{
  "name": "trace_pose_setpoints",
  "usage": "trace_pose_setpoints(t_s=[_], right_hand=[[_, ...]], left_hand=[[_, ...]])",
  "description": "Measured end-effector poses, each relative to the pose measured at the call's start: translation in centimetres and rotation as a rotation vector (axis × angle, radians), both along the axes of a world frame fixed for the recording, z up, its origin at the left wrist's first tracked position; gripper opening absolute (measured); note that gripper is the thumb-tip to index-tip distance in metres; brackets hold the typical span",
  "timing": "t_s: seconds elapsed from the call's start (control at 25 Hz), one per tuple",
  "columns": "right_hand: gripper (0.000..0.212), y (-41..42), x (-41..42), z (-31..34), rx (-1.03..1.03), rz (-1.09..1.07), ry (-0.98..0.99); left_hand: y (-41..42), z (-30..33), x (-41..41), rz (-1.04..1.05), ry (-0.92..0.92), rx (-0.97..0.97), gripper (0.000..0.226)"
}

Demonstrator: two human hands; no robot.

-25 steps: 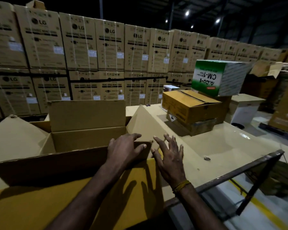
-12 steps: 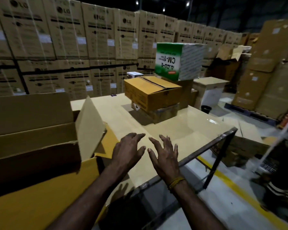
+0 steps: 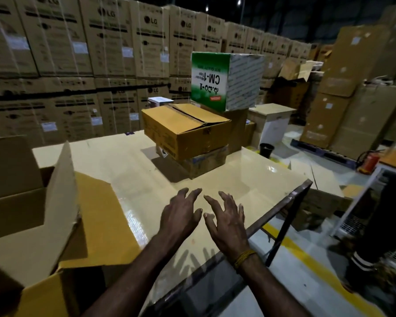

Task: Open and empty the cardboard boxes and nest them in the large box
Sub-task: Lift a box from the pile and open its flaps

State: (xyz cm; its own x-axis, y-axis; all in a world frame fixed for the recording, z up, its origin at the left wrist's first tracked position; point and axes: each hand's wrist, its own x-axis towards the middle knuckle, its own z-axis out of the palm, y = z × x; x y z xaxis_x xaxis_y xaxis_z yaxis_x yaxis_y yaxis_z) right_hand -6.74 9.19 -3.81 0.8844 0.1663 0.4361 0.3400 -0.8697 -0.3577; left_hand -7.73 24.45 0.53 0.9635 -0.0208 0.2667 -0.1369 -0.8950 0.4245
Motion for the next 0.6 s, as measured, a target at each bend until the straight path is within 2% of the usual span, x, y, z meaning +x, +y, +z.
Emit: trace_pose_setpoints(t_s=[0.32,0.6], right_hand=[[0.052,-1.2,13.7,1.8,-0.063,-0.019,0.002],[0.056,-1.7,23.2,3.0,-0.066,-0.012,-0.004]], left_hand=[[-1.0,0.7,14.2,0.126,-0.048,-0.126,0.07],[-1.2,0.5,22.9,0.148,-0.065,-0.139,0.08]])
